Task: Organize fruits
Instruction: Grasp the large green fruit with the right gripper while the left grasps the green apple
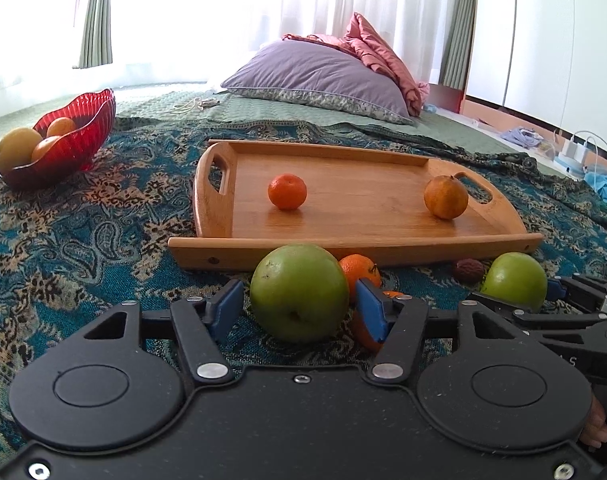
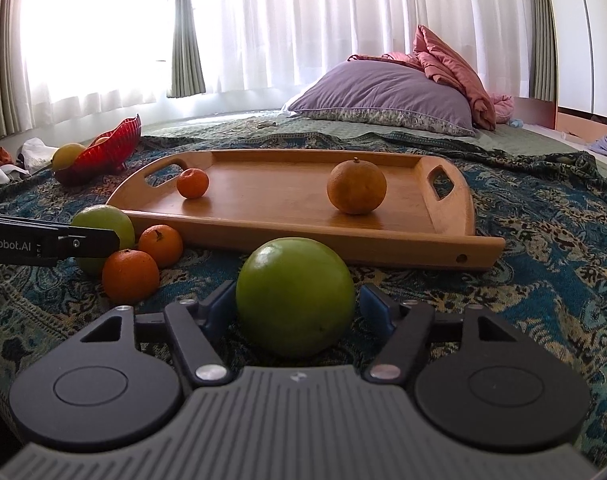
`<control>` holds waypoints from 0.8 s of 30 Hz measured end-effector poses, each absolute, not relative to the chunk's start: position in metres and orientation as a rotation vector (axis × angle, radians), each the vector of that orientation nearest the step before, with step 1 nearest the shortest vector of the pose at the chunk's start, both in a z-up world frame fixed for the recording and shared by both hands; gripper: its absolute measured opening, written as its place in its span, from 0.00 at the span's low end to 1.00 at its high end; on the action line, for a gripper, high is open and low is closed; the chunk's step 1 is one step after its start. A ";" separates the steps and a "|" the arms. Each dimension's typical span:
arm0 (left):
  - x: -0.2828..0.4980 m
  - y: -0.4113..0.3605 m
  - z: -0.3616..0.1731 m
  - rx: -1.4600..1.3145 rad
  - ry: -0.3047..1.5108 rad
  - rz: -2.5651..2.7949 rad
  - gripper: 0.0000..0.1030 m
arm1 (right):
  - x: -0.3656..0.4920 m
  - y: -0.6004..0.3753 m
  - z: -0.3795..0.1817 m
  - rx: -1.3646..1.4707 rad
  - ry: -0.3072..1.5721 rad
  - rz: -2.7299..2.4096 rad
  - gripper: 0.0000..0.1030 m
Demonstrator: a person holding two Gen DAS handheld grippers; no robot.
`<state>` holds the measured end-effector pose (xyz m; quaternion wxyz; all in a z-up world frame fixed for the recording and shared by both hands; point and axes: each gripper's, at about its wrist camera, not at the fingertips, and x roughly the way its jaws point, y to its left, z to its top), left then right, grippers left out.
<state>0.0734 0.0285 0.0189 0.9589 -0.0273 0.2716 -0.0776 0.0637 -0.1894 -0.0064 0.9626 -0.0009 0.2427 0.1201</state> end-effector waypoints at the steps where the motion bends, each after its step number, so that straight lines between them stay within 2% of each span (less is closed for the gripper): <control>1: 0.075 0.029 0.019 -0.066 0.556 -0.157 0.57 | 0.064 -0.189 -0.006 -0.002 0.492 0.244 0.75; 6: 0.085 0.036 0.017 -0.149 0.590 -0.153 0.57 | 0.064 -0.189 -0.006 -0.001 0.493 0.244 0.73; 7: 0.087 0.038 0.017 -0.166 0.597 -0.155 0.53 | 0.064 -0.189 -0.006 -0.001 0.493 0.244 0.71; 13: 0.087 0.041 0.018 -0.186 0.604 -0.152 0.52 | 0.063 -0.189 -0.007 -0.008 0.493 0.253 0.60; 24: 0.082 0.033 0.035 -0.123 0.554 -0.129 0.52 | 0.060 -0.196 0.004 0.048 0.468 0.185 0.59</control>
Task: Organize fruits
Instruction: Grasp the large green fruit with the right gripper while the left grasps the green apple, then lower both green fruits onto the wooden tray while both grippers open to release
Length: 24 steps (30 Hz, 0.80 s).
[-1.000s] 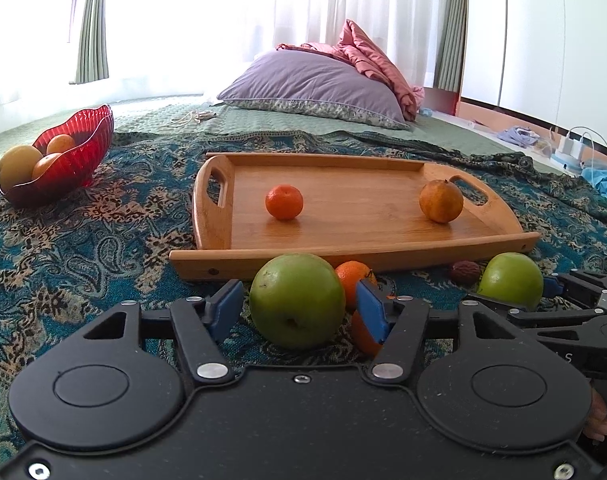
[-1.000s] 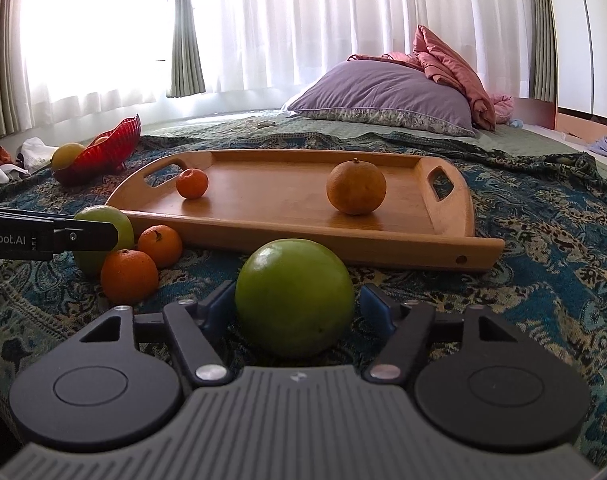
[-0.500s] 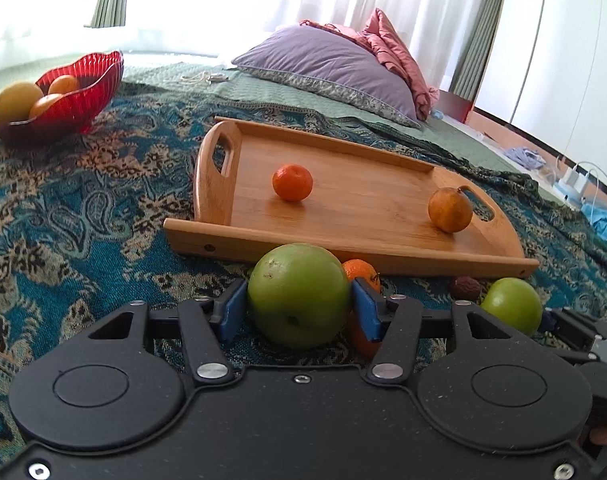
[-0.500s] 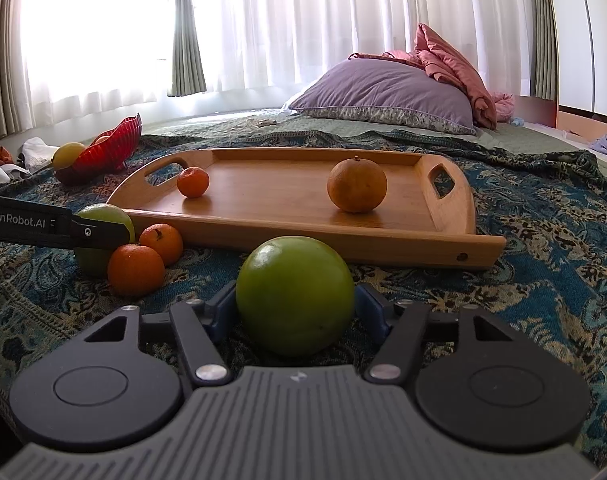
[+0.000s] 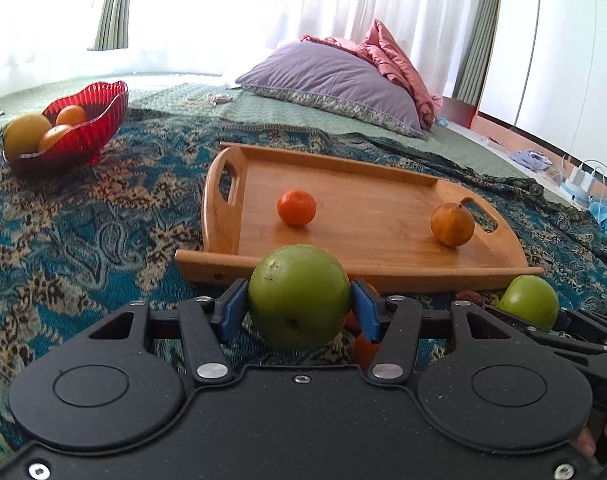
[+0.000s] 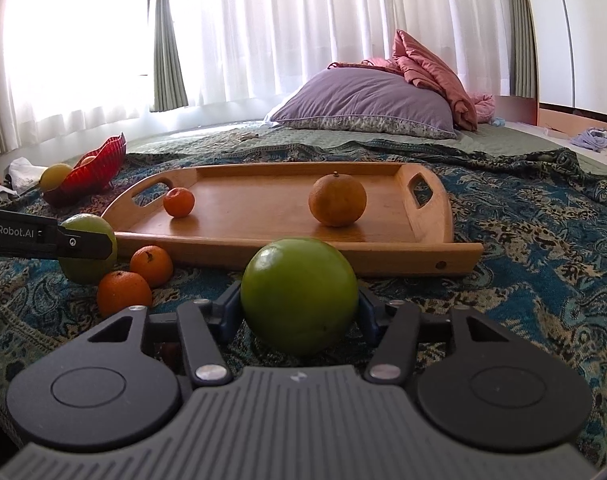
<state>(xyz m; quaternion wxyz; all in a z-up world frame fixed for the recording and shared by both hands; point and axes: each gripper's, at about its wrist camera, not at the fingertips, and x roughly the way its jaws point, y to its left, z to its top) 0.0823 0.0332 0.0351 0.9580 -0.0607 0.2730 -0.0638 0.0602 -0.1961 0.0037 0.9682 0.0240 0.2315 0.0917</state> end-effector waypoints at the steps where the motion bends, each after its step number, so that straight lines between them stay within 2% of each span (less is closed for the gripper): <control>1: 0.084 0.032 0.038 -0.117 0.549 -0.133 0.52 | 0.061 -0.198 0.005 0.055 0.467 0.181 0.59; 13: 0.115 0.012 0.060 -0.095 0.508 -0.178 0.52 | 0.108 -0.210 0.038 0.030 0.458 0.100 0.59; 24: 0.155 -0.013 0.059 -0.029 0.536 -0.193 0.52 | 0.161 -0.223 0.031 -0.042 0.533 -0.012 0.59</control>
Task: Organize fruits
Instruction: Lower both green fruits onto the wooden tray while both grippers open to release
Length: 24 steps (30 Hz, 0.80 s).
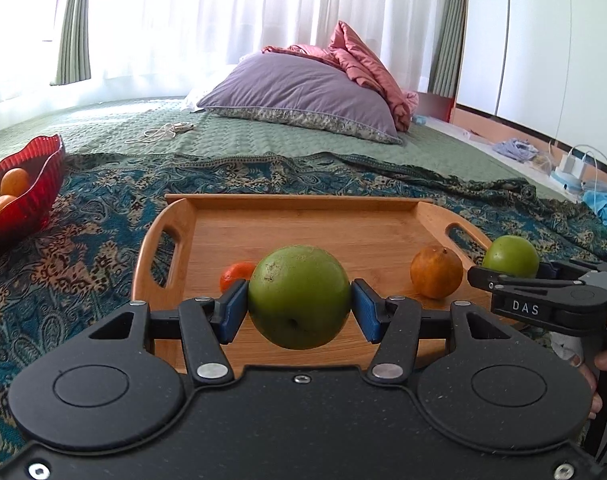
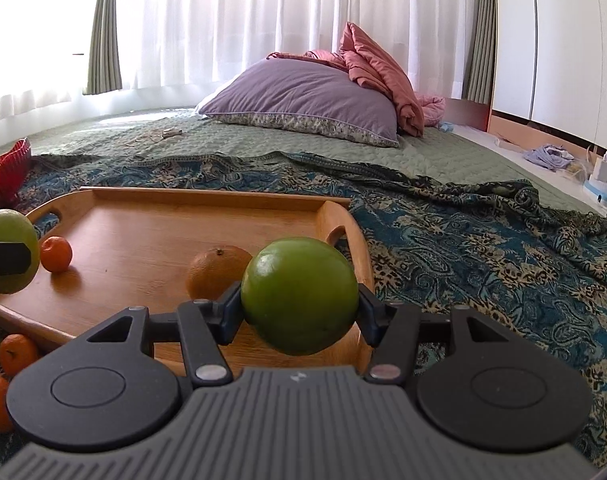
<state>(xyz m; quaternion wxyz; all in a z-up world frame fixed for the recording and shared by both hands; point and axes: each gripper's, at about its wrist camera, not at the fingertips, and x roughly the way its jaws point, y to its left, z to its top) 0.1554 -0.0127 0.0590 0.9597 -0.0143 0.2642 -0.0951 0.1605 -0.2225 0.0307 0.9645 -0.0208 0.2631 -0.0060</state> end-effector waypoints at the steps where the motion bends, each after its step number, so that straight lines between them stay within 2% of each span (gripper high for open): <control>1: 0.159 -0.014 0.058 -0.023 0.541 -0.194 0.52 | 0.165 -0.224 0.030 -0.038 0.543 -0.015 0.59; 11: 0.197 -0.025 0.045 -0.038 0.608 -0.179 0.52 | 0.194 -0.225 0.032 -0.011 0.576 0.002 0.59; 24: 0.219 -0.032 0.039 -0.022 0.609 -0.170 0.52 | 0.221 -0.217 0.027 0.049 0.622 0.035 0.59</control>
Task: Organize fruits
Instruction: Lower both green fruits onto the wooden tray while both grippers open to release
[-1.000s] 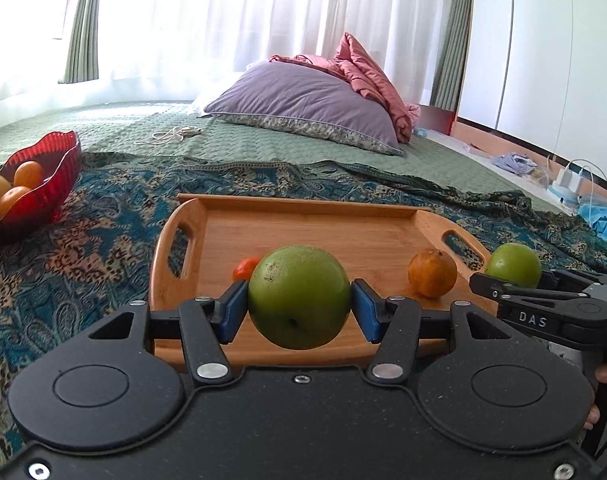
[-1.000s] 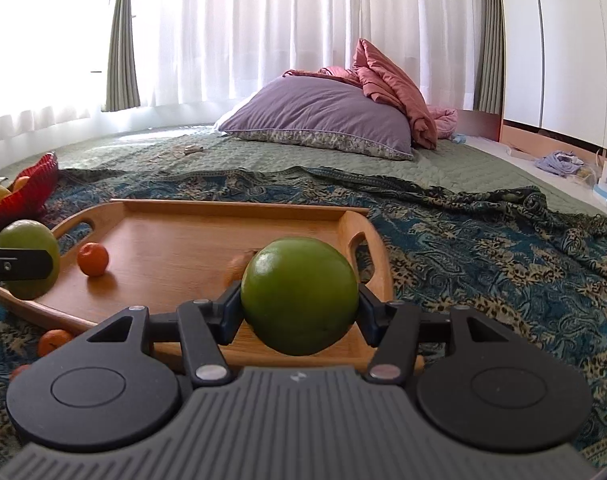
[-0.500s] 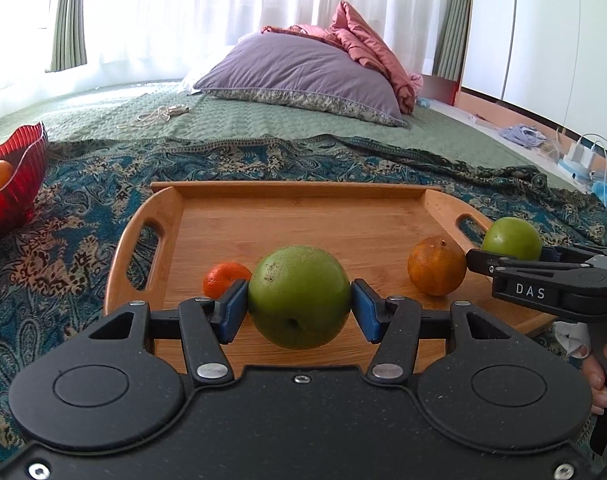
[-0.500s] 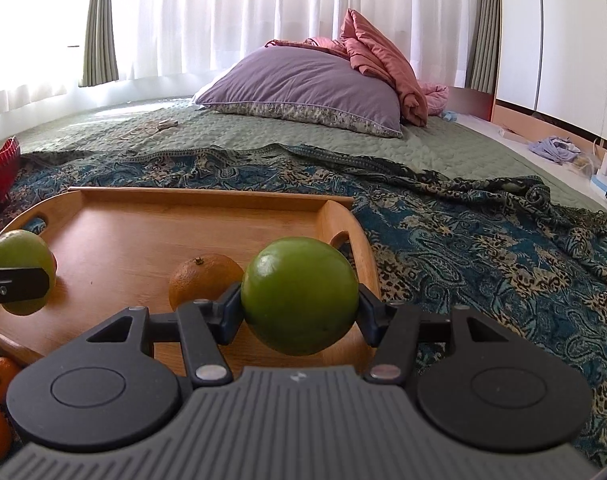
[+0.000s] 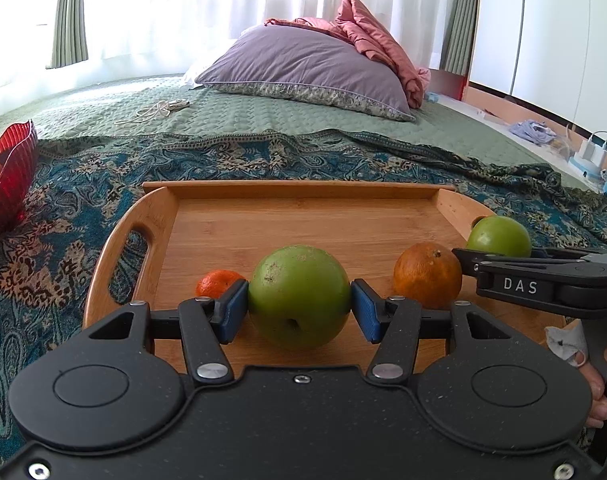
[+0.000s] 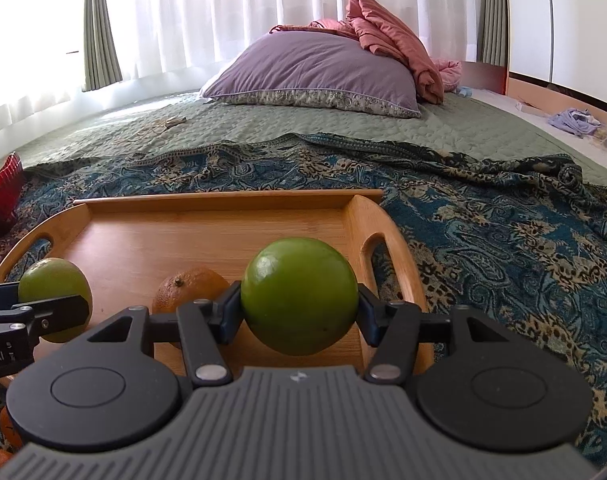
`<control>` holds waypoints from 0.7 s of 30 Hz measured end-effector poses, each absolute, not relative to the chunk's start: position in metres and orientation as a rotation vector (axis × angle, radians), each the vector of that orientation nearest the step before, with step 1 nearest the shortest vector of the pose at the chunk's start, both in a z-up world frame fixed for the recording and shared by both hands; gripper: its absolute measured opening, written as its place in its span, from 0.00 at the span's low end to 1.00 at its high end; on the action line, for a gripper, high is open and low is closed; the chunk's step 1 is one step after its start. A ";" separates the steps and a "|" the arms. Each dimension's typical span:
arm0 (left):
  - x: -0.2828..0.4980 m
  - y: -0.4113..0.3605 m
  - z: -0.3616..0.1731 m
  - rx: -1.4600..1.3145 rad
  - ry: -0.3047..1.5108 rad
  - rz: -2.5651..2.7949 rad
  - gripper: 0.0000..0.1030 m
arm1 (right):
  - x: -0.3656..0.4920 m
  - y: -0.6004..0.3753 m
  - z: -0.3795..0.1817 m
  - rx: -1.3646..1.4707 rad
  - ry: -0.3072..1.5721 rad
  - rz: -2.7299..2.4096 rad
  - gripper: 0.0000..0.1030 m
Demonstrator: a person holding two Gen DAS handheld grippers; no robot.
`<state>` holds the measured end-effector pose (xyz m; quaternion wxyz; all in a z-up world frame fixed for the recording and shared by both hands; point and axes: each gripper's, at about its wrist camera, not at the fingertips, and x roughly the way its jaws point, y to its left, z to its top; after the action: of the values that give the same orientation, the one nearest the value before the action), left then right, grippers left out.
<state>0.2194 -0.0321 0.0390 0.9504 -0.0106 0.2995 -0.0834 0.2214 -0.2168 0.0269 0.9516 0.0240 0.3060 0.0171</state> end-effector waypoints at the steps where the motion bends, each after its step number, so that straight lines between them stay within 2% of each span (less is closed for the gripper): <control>1: 0.221 -0.033 0.039 -0.020 0.608 -0.169 0.52 | 0.223 -0.217 0.026 0.056 0.626 0.036 0.59; 21: 0.242 -0.048 0.032 0.011 0.619 -0.194 0.52 | 0.235 -0.215 0.021 0.097 0.635 0.039 0.59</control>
<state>0.2418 -0.0475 0.0321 0.9478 0.0054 0.3042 -0.0955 0.2350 -0.2154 0.0211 0.9487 0.0476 0.3118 0.0192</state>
